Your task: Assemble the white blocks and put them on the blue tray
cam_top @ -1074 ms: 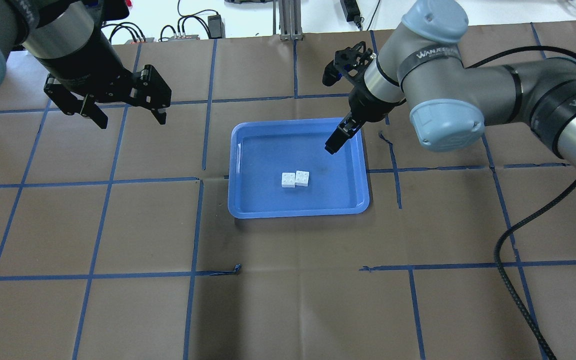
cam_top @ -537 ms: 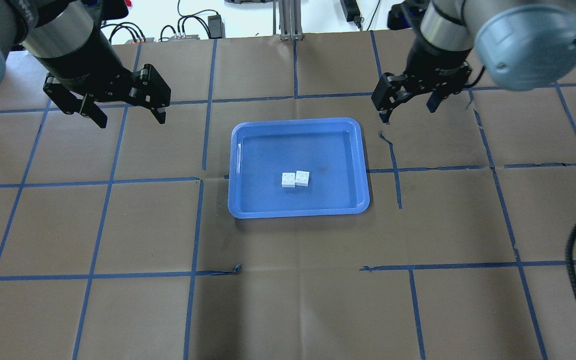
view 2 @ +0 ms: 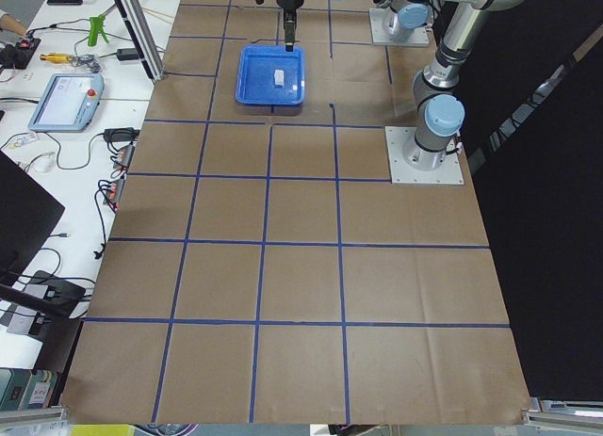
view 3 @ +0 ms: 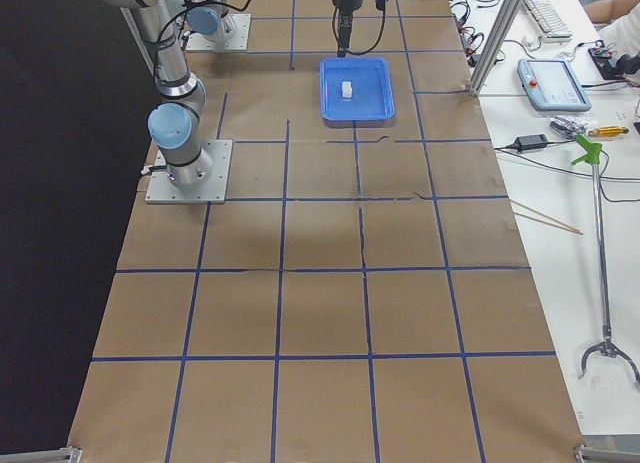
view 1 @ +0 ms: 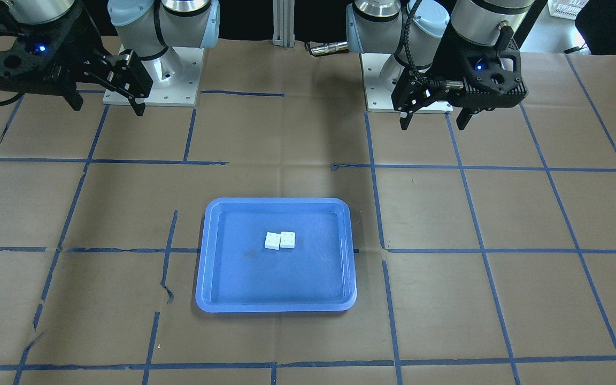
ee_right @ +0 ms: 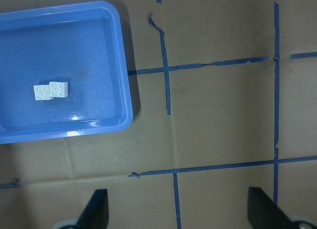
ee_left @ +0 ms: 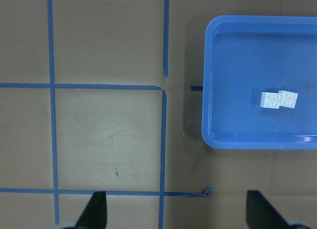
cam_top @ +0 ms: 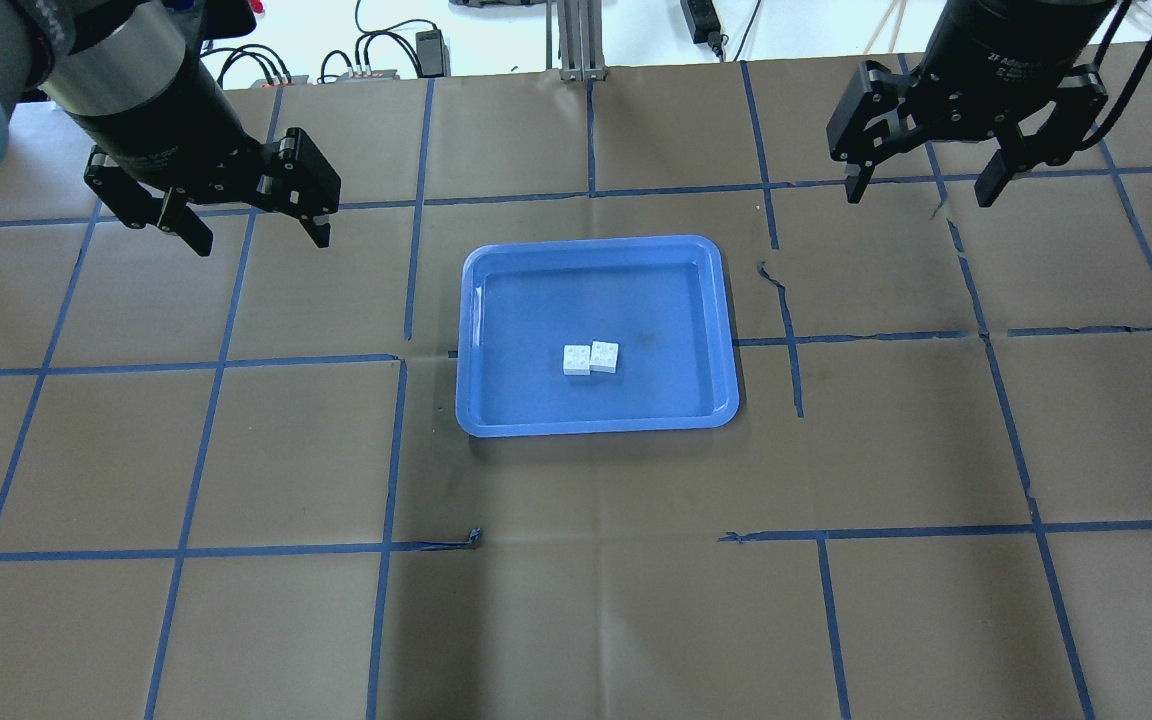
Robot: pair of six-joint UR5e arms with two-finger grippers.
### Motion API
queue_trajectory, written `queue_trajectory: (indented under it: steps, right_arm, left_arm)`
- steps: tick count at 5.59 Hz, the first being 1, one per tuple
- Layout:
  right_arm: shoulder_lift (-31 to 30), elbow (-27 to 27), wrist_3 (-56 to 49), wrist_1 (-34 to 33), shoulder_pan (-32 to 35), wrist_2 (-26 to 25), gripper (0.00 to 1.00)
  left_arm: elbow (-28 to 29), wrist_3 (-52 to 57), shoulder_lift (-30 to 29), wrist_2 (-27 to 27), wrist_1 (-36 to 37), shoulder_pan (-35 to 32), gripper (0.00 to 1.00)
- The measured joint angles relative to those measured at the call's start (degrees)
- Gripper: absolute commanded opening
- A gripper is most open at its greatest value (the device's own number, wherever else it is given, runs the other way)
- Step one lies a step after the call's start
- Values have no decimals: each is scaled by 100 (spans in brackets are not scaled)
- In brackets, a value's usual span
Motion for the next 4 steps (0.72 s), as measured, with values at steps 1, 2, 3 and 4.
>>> queue_trajectory:
  steps: [1,2,3,4]
  right_arm:
    - [4,63,69,1,25,2,100]
    - [9,198,86,-18,28,1,100]
    - [11,335,87,-80,27,-16,100]
    - [12,387,81,-134,25,-36,100]
  left_arm:
    - [0,0,4,0,0,0,99]
    - [0,0,7,0,0,0,99]
    - [0,0,9,0,0,0,99]
    - [-2,0,9,0,0,0,99]
